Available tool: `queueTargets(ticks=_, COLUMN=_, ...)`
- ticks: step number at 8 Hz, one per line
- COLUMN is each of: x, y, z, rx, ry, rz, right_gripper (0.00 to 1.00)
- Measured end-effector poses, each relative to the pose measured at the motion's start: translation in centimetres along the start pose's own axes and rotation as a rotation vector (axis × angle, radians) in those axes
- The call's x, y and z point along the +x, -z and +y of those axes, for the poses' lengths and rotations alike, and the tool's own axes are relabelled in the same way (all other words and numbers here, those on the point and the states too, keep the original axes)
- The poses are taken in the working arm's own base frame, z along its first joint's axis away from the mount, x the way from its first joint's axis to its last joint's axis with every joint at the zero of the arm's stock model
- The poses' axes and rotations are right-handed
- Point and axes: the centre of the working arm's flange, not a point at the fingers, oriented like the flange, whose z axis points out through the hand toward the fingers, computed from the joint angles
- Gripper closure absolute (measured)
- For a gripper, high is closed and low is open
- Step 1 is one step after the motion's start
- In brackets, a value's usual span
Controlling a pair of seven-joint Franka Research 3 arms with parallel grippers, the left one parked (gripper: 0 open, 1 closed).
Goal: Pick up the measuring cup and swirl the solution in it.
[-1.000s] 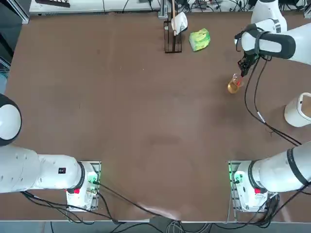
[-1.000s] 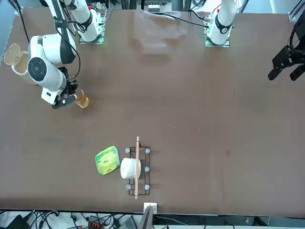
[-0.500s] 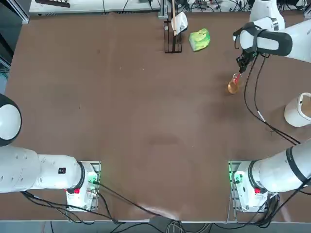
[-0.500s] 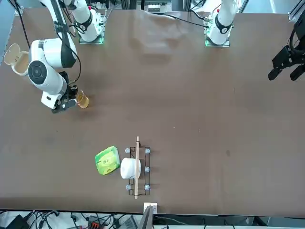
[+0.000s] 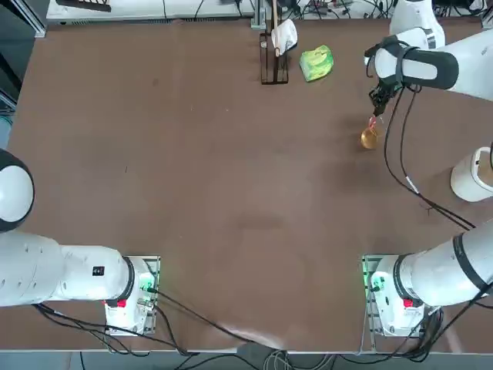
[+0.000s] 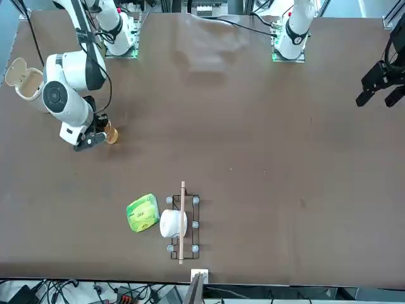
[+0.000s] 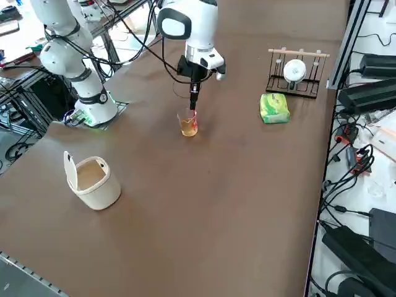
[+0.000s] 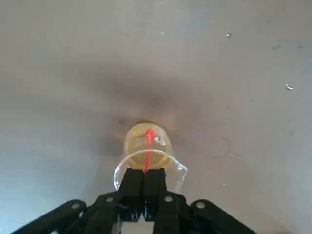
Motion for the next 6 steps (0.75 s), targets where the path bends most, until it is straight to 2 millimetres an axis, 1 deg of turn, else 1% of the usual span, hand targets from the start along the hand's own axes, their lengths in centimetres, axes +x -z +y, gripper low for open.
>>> queueTargets(ticks=2, x=-0.01, y=-0.08, z=-0.79, rx=0.011, ry=-0.002, rz=-0.015, right_gripper=0.97)
queueTargets(ticks=6, x=-0.53, y=-0.59, z=-1.46, rx=0.022, ry=0.006, rz=-0.067, right_gripper=0.97)
